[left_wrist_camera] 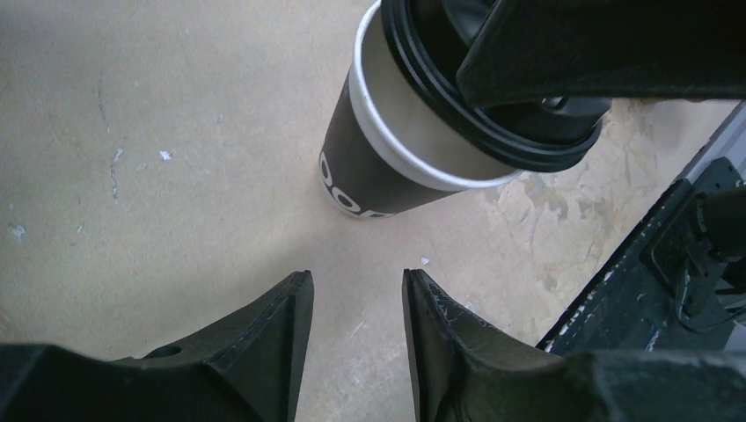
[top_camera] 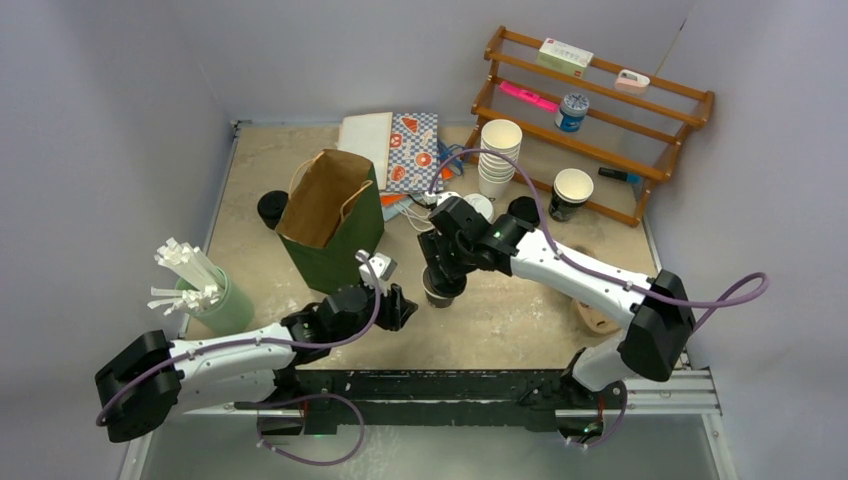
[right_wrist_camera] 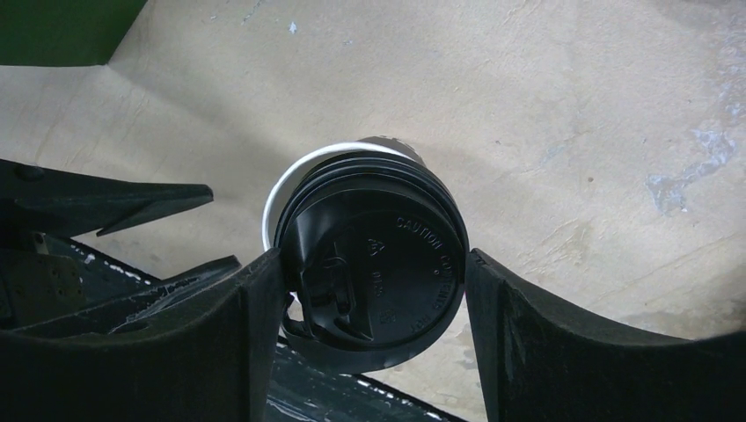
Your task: Pack the takeout coffee
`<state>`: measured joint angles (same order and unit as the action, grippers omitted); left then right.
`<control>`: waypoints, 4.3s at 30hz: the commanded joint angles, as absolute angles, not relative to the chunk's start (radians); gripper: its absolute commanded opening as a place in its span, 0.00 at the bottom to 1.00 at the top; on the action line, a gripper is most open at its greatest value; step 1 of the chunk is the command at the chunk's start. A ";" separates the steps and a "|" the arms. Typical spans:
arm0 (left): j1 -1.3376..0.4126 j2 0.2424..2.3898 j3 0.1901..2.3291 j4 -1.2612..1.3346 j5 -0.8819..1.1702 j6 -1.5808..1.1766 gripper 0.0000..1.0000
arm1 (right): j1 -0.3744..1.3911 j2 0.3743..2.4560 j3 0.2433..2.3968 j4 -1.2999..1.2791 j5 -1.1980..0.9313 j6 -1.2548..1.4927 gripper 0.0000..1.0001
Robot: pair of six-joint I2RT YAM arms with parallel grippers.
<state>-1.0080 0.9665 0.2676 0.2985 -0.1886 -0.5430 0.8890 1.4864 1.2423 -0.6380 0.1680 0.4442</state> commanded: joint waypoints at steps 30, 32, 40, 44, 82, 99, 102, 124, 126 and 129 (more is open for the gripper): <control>-0.916 1.089 0.390 0.353 -0.066 -0.599 0.42 | 0.973 1.521 1.261 -0.602 0.291 0.419 0.80; -0.917 1.086 0.389 0.350 -0.066 -0.597 0.42 | 0.976 1.525 1.265 -0.611 0.302 0.420 0.82; -0.913 1.075 0.390 0.338 -0.069 -0.592 0.42 | 0.990 1.520 1.299 -0.641 0.321 0.426 0.83; -0.911 1.070 0.390 0.332 -0.069 -0.588 0.42 | 0.992 1.520 1.312 -0.657 0.333 0.430 0.81; -0.904 1.012 0.393 0.268 -0.069 -0.578 0.42 | 0.994 1.510 1.339 -0.646 0.337 0.442 0.98; -0.903 0.940 0.607 -0.014 -0.020 -0.542 0.53 | 0.976 1.415 1.290 -0.686 0.355 0.545 0.75; -0.903 0.958 0.659 -0.079 -0.017 -0.483 0.66 | 0.964 1.410 1.282 -0.696 0.349 0.570 0.78; -0.904 1.320 1.100 -0.311 0.146 0.060 0.92 | 0.596 1.181 1.097 -0.560 0.021 0.556 0.67; -0.905 1.375 1.150 -0.368 0.141 0.073 0.93 | 0.591 1.162 1.078 -0.541 0.018 0.565 0.67; -0.905 1.413 1.190 -0.393 0.131 0.062 0.93 | 0.584 1.136 1.046 -0.519 0.037 0.600 0.67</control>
<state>-0.9096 1.3762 1.1141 -0.2924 0.1165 0.0135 0.5957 1.1877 1.0763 -0.5743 0.0521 0.5739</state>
